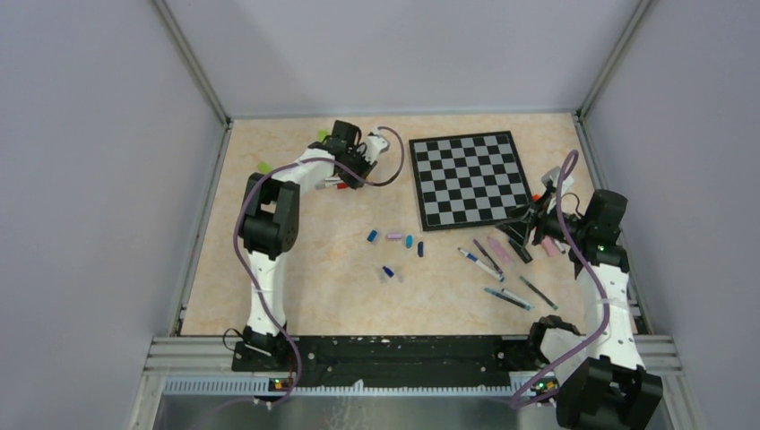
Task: Open the pen caps
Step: Pick up the pen from the center of the board.
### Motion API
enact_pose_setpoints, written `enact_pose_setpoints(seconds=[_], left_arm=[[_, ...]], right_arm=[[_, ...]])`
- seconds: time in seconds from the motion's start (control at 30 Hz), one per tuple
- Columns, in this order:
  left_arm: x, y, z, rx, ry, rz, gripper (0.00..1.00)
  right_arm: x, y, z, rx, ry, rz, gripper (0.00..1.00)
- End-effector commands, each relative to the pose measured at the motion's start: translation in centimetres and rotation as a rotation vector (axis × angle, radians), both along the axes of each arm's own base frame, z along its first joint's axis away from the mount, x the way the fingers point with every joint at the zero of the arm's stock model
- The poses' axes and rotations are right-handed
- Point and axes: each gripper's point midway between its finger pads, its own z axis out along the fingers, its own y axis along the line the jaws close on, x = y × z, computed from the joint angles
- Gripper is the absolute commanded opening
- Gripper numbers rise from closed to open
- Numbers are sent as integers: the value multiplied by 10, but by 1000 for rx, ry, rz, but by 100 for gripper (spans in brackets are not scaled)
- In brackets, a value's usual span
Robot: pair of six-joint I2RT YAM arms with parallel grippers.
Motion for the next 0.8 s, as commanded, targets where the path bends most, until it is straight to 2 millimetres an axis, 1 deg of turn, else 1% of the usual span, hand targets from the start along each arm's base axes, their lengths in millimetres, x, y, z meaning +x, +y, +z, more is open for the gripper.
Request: enact_pose_setpoints(seconds=[0.0, 0.2, 0.37, 0.67, 0.73, 0.77], left_arm=[[-2, -3, 1, -29, 16, -13, 27], [-16, -4, 6, -57, 27, -10, 27], [-26, 6, 3, -34, 34, 42, 30], [-52, 30, 1, -9, 101, 269, 30], [-56, 34, 0, -7, 110, 305, 27], [-57, 36, -1, -3, 113, 320, 24]], right_arm=[[6, -4, 16, -22, -57, -3, 53], [5, -4, 16, -22, -58, -2, 53], [5, -4, 17, -23, -60, -1, 53], [5, -4, 18, -23, -62, 0, 53], [5, -4, 18, -23, -63, 0, 53], [4, -4, 18, -23, -63, 2, 53]])
